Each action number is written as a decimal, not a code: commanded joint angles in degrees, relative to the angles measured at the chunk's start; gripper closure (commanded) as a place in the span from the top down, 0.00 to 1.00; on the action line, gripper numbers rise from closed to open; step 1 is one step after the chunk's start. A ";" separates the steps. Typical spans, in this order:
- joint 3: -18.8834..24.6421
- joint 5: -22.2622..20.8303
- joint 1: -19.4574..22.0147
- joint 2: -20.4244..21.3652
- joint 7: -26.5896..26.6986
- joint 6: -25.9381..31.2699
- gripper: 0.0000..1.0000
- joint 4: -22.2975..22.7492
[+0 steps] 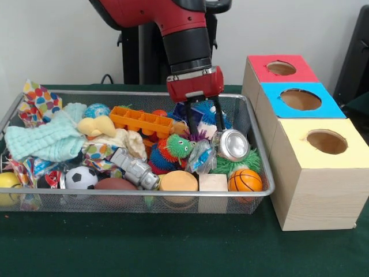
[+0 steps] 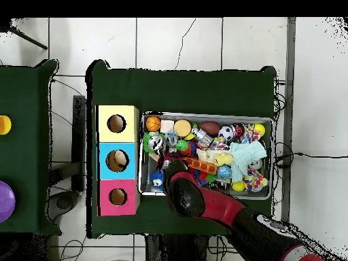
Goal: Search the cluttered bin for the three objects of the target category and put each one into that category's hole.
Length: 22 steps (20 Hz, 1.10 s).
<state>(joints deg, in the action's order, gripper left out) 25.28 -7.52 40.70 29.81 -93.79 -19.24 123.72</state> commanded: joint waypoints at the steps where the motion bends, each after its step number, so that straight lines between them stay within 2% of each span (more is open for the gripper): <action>1: 0.29 0.86 -3.53 2.10 -12.93 -1.68 1.00 0.59; 8: -0.27 2.13 -4.90 4.14 -14.14 -1.77 1.00 1.82; 12: -2.61 5.99 -7.55 10.15 -13.65 2.70 1.00 2.25; 14: -6.46 9.18 -10.93 13.14 -12.04 6.64 1.00 1.64; 15: -10.08 11.31 -13.85 14.66 -10.21 9.51 1.00 0.63; 19: -21.13 17.19 -23.42 16.18 -6.10 17.07 1.00 -2.68; 22: -24.91 18.66 -27.09 16.33 -5.95 18.60 1.00 -4.45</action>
<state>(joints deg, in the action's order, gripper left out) 11.06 4.52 18.83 42.56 -93.79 -10.66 126.43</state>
